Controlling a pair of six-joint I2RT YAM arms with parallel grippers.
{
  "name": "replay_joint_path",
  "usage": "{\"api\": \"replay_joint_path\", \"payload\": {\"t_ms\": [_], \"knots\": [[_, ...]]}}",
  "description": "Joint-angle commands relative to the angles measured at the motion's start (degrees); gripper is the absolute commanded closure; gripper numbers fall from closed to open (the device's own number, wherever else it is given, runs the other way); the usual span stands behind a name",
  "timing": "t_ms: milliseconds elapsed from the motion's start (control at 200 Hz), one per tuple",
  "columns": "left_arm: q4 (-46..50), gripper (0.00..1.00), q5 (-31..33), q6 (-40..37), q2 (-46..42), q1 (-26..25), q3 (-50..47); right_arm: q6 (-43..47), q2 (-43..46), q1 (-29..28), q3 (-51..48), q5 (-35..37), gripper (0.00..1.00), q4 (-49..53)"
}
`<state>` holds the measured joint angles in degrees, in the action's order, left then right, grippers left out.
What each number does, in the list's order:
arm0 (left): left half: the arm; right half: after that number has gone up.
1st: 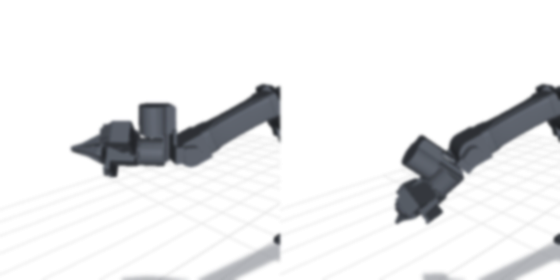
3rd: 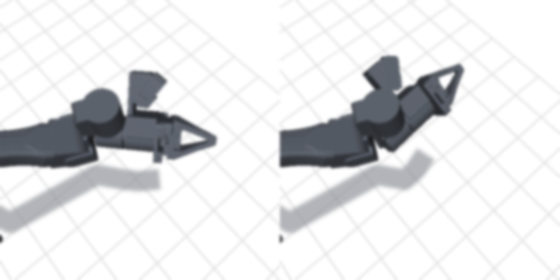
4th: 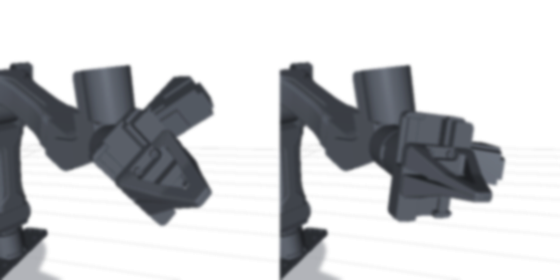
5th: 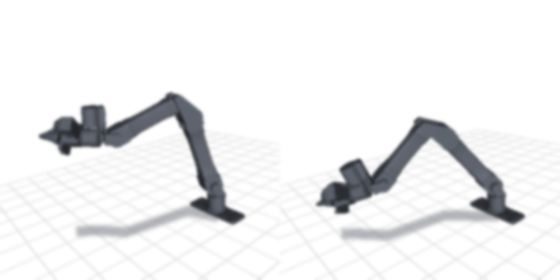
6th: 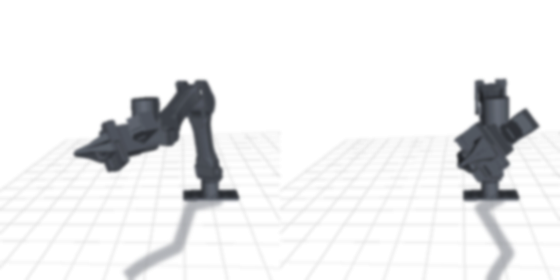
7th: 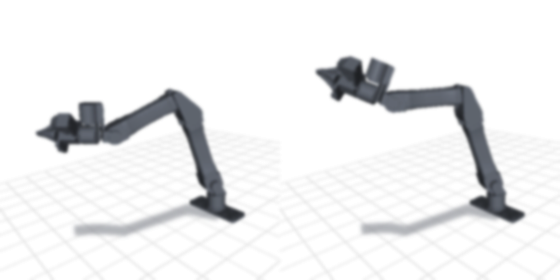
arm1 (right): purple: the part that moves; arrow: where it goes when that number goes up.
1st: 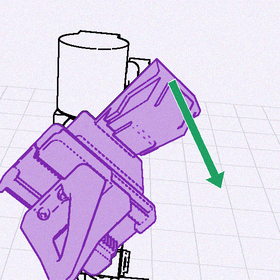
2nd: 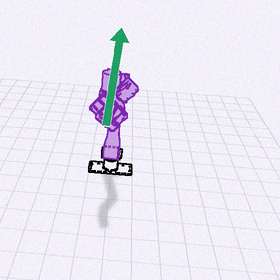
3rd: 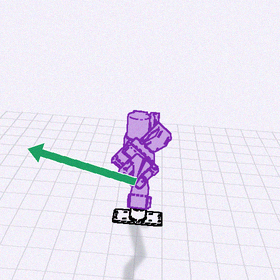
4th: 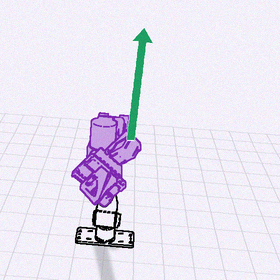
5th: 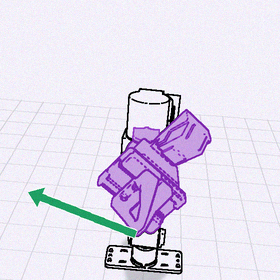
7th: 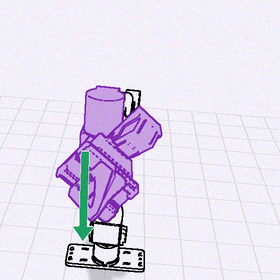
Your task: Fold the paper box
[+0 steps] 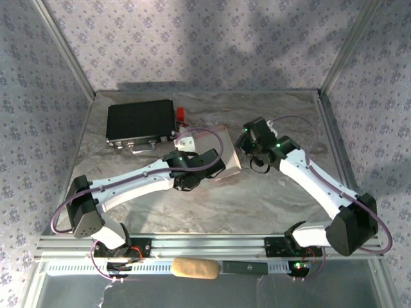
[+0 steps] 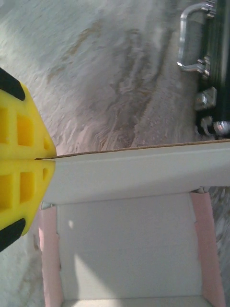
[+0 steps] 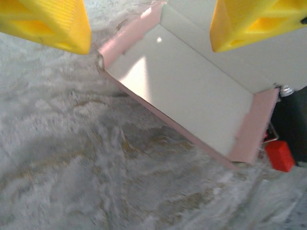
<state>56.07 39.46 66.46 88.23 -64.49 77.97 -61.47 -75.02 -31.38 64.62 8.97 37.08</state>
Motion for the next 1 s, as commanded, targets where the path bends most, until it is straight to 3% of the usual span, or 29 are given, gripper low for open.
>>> {"api": "replay_joint_path", "payload": {"t_ms": [0,270,420,565,894,994], "knots": [[-1.08,1.0,-2.58,-24.51,-3.33,0.44,1.18,13.59,0.41,1.04,0.12,-3.71,0.37,-4.55],[-2.66,1.0,-22.27,-61.4,-8.91,8.81,2.41,34.04,7.01,1.83,-8.85,-9.73,0.42,-17.14],[1.44,1.0,-25.82,-77.13,-5.82,11.44,5.51,41.18,11.39,3.56,-14.39,-15.71,0.41,-23.81],[4.04,1.0,-30.9,-88.42,-2.26,13.33,7.38,45.01,11.34,4.21,-16.85,-17.15,0.4,-27.0],[2.97,1.0,-28.56,-102.17,3.01,16.01,11.25,49.12,5.13,4.47,-21.28,-21.4,0.39,-33.22],[2.92,0.79,-27.21,-103.06,4.99,16.31,12.82,49.93,3.16,4.39,-22.2,-24.5,0.39,-34.97]]}}
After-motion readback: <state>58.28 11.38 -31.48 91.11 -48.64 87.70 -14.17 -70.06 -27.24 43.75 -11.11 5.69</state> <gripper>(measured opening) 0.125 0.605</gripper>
